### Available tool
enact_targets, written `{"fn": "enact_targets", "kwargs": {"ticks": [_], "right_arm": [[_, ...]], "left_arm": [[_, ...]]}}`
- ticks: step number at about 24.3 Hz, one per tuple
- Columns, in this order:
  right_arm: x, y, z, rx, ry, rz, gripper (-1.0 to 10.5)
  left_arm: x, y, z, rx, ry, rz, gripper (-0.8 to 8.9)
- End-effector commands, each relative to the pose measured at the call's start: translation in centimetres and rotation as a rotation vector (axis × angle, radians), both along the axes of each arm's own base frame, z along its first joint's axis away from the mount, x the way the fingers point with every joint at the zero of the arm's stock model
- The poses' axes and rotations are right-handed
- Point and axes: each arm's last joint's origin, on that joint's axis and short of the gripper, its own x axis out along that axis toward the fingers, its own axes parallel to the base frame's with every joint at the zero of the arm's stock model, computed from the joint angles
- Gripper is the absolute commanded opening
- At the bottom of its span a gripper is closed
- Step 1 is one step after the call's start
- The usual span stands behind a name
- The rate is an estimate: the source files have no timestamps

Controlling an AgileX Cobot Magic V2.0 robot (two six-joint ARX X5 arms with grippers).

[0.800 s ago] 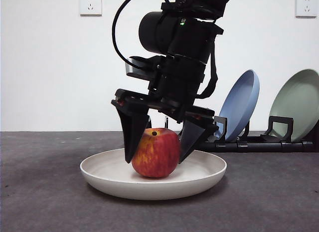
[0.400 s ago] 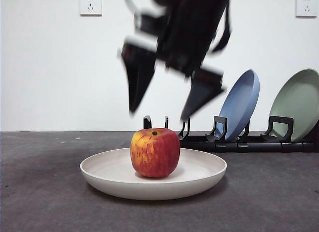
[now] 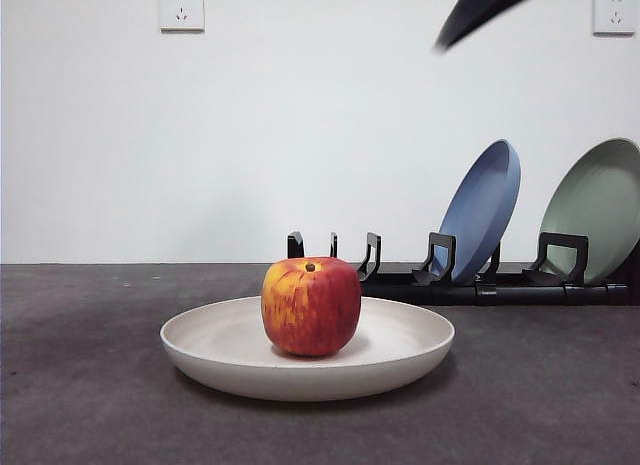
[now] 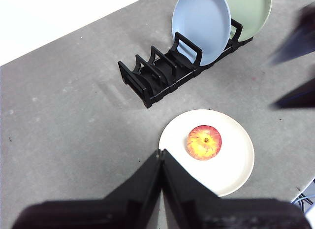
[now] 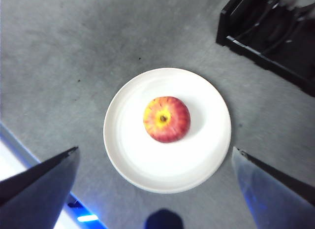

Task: Take the yellow plate from the plate rack,put the plate on the table,take the apple from the table,put the apple in the plate

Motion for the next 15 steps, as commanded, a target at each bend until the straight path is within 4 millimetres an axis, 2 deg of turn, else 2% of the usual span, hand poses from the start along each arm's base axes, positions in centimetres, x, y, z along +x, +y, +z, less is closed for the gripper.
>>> {"fn": "enact_targets", "kwargs": {"ticks": [1, 3, 7, 9, 12, 15], "right_arm": [[-1.5, -1.4, 1.0, 0.001, -0.022, -0.02, 3.7], [-2.6, -2.5, 1.6, -0.007, -0.033, -0.032, 3.1], [-4.1, -4.0, 2.1, -0.041, -0.037, -0.056, 3.0], [-4.7, -4.7, 2.2, -0.071, -0.031, -0.07, 2.1], [-5.1, -5.3, 1.9, -0.127, -0.018, -0.089, -0.2], [-5.1, -5.3, 1.9, -0.139, -0.018, -0.096, -0.1]], "left_arm": [[0.0, 0.0, 0.0, 0.002, -0.004, -0.002, -0.08], [0.0, 0.0, 0.0, 0.003, -0.004, -0.001, -0.08], [0.0, 0.0, 0.0, 0.003, -0.004, -0.002, -0.08], [0.0, 0.0, 0.0, 0.003, -0.004, -0.002, -0.08], [0.0, 0.0, 0.0, 0.009, -0.008, -0.007, -0.08], [0.0, 0.0, 0.0, 0.016, -0.012, -0.011, -0.07]]}}
